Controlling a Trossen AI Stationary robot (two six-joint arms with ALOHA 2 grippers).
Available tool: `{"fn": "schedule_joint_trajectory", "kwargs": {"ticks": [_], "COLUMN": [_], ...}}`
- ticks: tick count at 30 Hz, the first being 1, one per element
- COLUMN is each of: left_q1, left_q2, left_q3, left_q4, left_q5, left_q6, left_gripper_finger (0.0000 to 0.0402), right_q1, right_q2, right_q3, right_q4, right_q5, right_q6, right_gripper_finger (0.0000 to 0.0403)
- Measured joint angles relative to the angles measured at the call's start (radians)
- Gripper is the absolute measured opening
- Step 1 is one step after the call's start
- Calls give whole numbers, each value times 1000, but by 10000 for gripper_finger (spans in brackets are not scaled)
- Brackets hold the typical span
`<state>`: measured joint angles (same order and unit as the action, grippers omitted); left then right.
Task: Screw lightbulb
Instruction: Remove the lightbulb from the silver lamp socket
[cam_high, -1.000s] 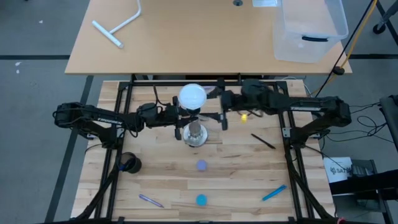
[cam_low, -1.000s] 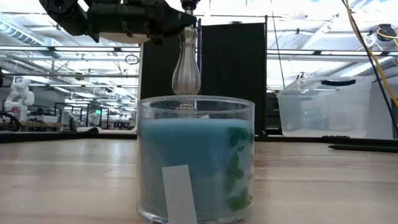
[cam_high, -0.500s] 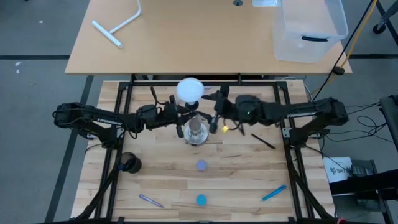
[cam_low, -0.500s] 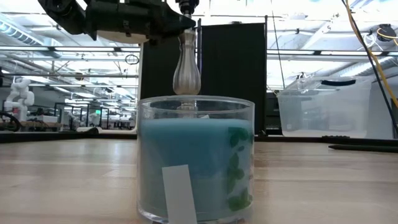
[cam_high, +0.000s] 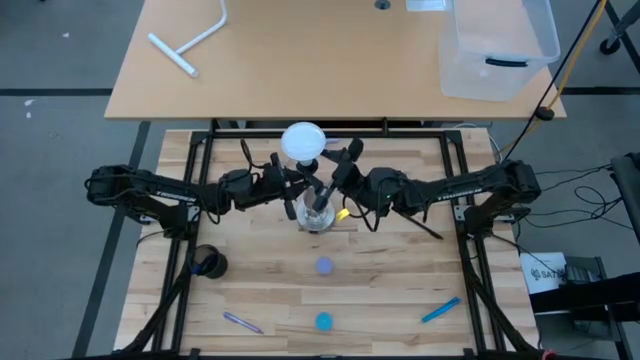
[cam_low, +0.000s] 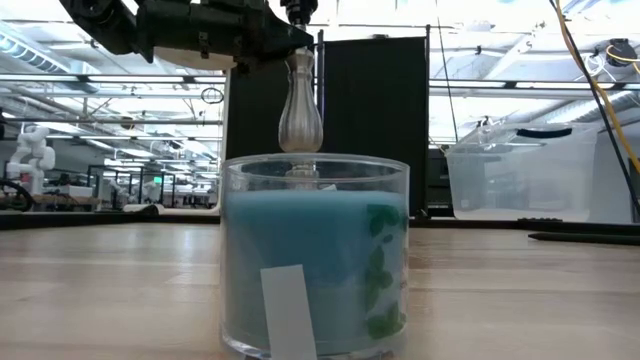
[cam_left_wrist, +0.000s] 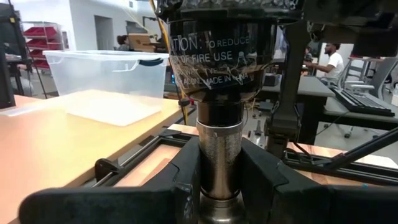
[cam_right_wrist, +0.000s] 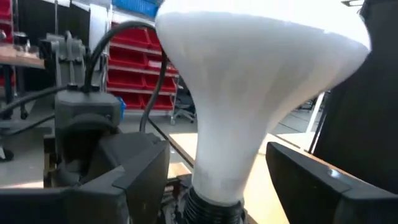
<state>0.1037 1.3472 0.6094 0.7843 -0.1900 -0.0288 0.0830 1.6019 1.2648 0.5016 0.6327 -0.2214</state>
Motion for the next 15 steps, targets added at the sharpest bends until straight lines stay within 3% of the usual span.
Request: {"fn": "schedule_joint_trajectory", "kwargs": {"ticks": [15], "left_q1": [1], "left_q2": [0], "left_q3": [-3], "left_q4": [-7], "left_q5": [5], "left_q6": [3], "left_gripper_finger": [76], "right_q1": [-42], "right_q2": [5], "right_q3": [-1], "right_q4": [24], "right_q5": [-89], "right_q6": [23], "right_gripper_finger": [136]}}
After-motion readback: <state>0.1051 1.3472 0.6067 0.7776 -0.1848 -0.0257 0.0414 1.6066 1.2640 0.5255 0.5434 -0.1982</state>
